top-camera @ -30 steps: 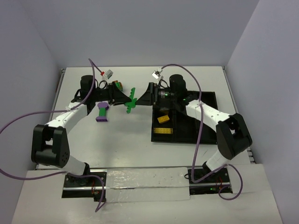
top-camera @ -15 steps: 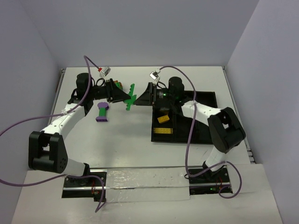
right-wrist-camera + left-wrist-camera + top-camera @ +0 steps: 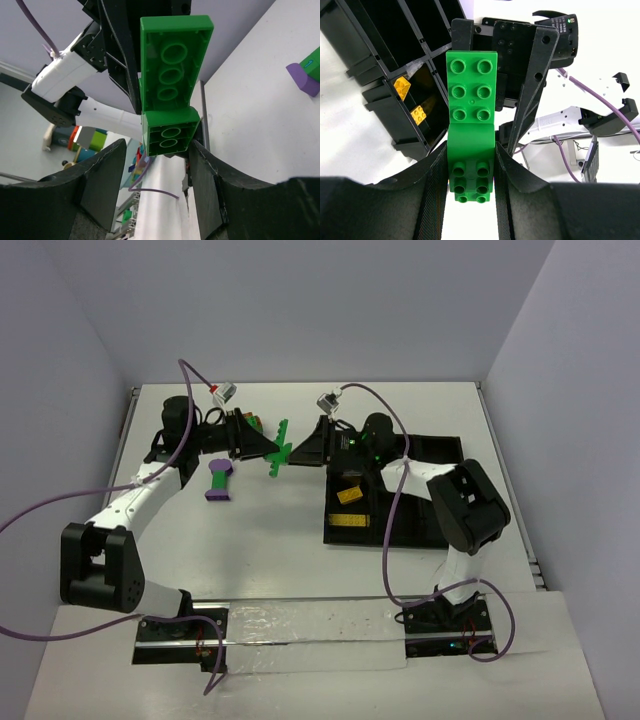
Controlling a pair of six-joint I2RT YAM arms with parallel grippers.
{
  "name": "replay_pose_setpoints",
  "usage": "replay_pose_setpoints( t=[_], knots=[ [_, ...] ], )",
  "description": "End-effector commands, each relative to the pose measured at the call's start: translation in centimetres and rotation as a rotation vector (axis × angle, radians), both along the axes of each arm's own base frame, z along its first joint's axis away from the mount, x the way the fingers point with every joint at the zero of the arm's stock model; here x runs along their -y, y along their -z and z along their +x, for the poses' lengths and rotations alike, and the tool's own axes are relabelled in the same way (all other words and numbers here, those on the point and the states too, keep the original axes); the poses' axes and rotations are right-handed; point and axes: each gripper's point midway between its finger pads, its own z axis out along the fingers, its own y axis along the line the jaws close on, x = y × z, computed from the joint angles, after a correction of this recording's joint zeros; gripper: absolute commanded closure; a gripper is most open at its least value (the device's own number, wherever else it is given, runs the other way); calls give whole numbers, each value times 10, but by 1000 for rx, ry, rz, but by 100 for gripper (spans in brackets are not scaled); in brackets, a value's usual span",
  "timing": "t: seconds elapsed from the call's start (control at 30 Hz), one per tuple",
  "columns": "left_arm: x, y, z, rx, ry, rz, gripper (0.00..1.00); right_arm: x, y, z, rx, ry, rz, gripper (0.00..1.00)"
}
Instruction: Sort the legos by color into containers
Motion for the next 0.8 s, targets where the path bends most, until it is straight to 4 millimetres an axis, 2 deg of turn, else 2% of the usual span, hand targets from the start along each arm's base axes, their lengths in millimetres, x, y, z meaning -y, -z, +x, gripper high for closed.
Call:
replay_pose_setpoints(
  t=[0.0,0.17,0.4,0.63,0.77],
  knots=[
    [-1,-30,-2,109,15,-24,100,0,-17,-3,73,-31,65,40],
    [-1,-32,-2,110,19,-25,100,-3,-15,0,66,-36,67,35],
    [-1,-34,-2,114,21,-23,100,-7,-13,1,63,-42,68,35],
    [-1,-30,-4,104,24,-20,100,-12,-19,3,64,-53,77,41],
    [-1,-30,-4,102,22,-19,100,-15,-18,4,53,-59,77,54]
  ],
)
